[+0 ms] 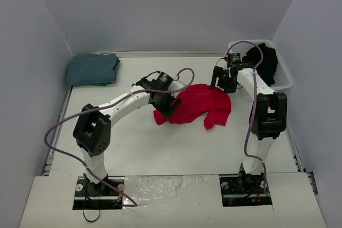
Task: Fold and stack the t-shirts
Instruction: Move the tshirt to the center of the board
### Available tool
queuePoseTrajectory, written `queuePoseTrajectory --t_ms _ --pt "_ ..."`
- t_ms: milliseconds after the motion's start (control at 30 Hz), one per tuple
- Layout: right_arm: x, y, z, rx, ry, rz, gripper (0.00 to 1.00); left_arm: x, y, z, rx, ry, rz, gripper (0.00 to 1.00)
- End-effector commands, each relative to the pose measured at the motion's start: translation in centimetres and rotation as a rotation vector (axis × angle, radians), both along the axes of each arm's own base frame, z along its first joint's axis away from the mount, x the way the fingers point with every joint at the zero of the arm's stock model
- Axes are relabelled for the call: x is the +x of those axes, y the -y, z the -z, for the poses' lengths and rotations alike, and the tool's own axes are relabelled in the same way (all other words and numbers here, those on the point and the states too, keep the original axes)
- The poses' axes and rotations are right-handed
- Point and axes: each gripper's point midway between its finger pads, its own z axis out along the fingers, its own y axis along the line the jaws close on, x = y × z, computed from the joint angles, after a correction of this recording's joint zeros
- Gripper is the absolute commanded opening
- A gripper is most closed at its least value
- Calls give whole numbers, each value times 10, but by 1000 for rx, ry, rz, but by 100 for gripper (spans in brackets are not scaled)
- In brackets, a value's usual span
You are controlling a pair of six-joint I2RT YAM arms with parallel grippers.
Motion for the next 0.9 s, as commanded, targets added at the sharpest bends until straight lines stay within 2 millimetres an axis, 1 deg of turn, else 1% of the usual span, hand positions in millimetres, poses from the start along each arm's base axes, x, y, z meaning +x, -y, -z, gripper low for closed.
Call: queuePoseTrajectory --t_ms 0,67,100,133,200,233,300,333,433,500,533,600,667,867 --pt "7 -9 -9 34 20 -23 70 9 4 -8 31 39 3 59" --pt "6 -8 -7 38 14 -28 70 11 5 -1 46 29 -3 57" --pt "6 -8 -6 37 14 -34 70 13 6 -2 42 32 -5 53" --pt "5 -6 -5 38 8 -34 70 12 9 2 44 19 -1 52" --pt "4 -3 -3 40 5 -35 70 14 11 2 43 17 -2 51" --pt "4 0 -2 46 2 -28 70 13 13 6 49 9 0 51" --pt "3 3 -2 51 0 -25 70 15 17 6 46 7 4 50" --pt "3 6 -1 54 -1 -18 70 14 19 10 51 -3 4 50" --pt "3 7 -1 62 -3 -14 70 19 24 14 62 -6 2 49" --pt "1 7 1 70 -7 -13 70 20 30 16 59 -13 8 47" --pt "1 6 1 72 -7 -15 70 21 32 16 54 -17 9 43" --pt "1 6 1 74 -9 -15 70 21 34 19 54 -30 16 42" --pt "0 6 2 74 -11 -15 70 21 35 22 54 -39 19 40" --pt "-2 6 4 75 -15 -16 70 15 29 36 77 -57 16 38"
